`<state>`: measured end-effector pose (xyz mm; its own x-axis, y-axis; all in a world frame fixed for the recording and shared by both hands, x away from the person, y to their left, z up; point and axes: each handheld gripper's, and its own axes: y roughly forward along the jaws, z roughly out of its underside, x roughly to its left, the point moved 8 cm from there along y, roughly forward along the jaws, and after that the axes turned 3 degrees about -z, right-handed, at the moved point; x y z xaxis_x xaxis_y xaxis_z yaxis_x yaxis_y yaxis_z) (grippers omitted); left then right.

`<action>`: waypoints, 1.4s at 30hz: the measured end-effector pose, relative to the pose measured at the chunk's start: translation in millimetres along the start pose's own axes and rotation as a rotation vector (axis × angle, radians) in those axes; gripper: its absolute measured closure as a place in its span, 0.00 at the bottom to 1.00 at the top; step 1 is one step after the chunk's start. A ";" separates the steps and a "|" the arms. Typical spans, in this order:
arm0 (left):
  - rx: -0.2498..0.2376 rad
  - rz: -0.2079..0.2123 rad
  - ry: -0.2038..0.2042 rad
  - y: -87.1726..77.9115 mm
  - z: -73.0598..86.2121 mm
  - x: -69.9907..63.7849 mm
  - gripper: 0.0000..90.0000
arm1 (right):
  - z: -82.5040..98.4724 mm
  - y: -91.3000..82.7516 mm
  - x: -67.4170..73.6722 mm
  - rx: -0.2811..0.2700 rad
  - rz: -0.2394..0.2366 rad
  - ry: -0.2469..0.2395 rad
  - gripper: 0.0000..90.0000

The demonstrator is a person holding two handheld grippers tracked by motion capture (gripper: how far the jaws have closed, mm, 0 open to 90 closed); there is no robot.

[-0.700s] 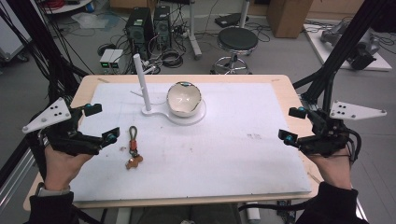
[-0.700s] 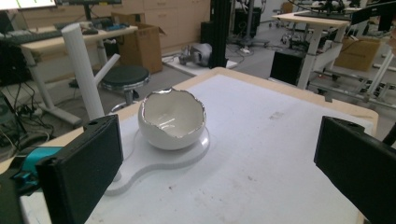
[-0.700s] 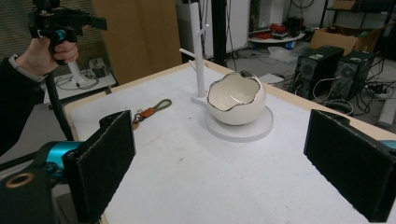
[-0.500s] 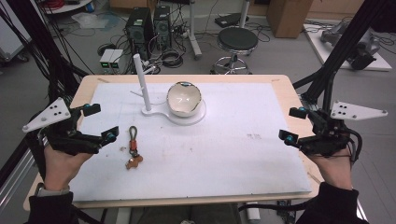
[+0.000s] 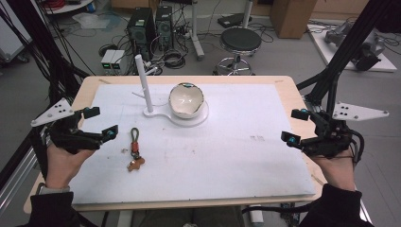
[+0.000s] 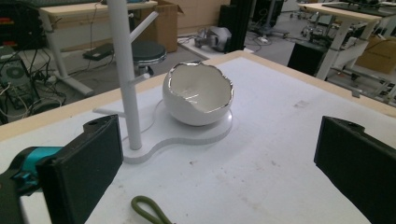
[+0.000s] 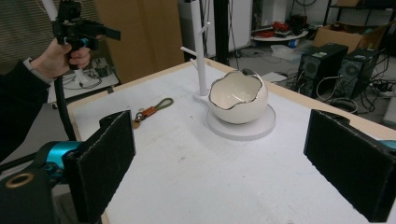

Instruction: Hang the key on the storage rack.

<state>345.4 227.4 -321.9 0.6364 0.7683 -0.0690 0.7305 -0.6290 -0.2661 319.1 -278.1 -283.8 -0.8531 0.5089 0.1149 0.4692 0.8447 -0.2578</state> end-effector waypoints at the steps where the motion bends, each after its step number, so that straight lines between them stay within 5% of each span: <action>1: 0.009 -0.010 -0.008 2.1 2.4 4.8 0.02 | 0.0 0.4 0.5 0.000 -0.004 0.006 0.09; 8: 0.026 -0.044 -0.041 13.7 6.5 22.9 0.02 | 0.7 6.4 -0.1 0.013 -0.018 0.005 0.09; 17: 0.091 -0.078 -0.088 53.2 17.0 51.6 0.02 | 2.8 12.3 -1.1 0.033 -0.022 0.002 0.09; 24: 0.121 -0.040 -0.115 67.3 19.7 60.2 0.02 | 4.1 12.8 -2.2 0.034 -0.026 0.007 0.09; 42: 0.218 -0.150 -0.094 97.1 54.8 81.5 0.02 | 8.7 23.1 -2.6 0.062 -0.042 0.004 0.09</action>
<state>454.6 235.5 -406.0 0.4916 0.8651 -0.0994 0.7378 -0.4744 -0.4801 330.2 -261.4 -298.4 -0.8707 0.4741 0.1306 0.4180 0.8534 -0.3113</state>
